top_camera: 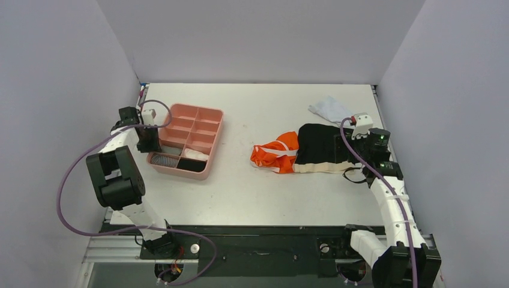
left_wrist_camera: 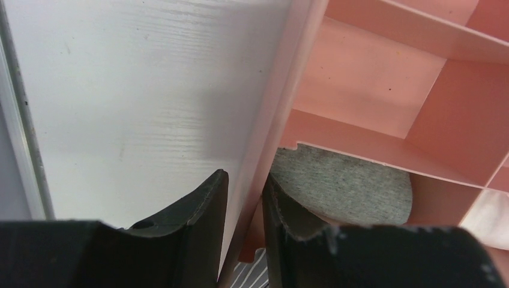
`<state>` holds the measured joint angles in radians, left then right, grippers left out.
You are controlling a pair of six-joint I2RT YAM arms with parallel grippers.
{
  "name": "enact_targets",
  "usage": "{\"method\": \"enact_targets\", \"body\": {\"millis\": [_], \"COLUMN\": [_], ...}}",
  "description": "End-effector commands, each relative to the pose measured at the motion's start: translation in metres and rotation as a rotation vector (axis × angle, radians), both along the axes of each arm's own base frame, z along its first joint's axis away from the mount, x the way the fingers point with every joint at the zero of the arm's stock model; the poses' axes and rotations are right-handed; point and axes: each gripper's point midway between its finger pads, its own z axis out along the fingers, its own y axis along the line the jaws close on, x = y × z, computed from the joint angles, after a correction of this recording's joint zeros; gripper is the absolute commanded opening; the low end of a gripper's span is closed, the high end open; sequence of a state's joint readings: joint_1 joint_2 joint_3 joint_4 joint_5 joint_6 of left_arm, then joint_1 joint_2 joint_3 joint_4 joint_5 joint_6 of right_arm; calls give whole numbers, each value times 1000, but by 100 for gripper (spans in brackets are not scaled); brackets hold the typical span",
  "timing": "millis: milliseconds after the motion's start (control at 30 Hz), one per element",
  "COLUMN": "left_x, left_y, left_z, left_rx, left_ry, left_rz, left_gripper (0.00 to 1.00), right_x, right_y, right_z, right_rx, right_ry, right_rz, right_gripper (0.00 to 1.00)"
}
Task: Roll the underwear
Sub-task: Move the storage box to the center of the board.
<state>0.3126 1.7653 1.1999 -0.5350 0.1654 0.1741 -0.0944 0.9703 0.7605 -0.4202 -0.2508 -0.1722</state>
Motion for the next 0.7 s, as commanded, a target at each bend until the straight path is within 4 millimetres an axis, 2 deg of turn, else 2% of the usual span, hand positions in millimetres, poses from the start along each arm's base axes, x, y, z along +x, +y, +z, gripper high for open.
{"method": "enact_targets", "body": {"millis": [0, 33, 267, 467, 600, 633, 667], "left_x": [16, 17, 42, 61, 60, 57, 56], "left_y": [-17, -19, -41, -35, -34, -33, -31], "left_z": [12, 10, 11, 14, 26, 26, 36], "left_rx": [-85, -96, -151, -150, -153, -151, -146], "left_ry": [-78, -76, -98, -164, -196, -198, -221], "left_rz": [44, 46, 69, 145, 159, 160, 160], "left_gripper": [25, 25, 27, 36, 57, 68, 80], "right_x": [13, 13, 19, 23, 25, 25, 26], "right_y": [8, 7, 32, 61, 96, 111, 118], "right_z": [22, 21, 15, 9, 4, 6, 1], "right_rx": [-49, -73, -155, -208, -251, -266, -281], "right_ry": [-54, -50, -22, 2, 24, 14, 29], "right_rz": [37, 27, 126, 253, 380, 431, 451], "right_gripper": [99, 99, 99, 97, 94, 94, 93]}}
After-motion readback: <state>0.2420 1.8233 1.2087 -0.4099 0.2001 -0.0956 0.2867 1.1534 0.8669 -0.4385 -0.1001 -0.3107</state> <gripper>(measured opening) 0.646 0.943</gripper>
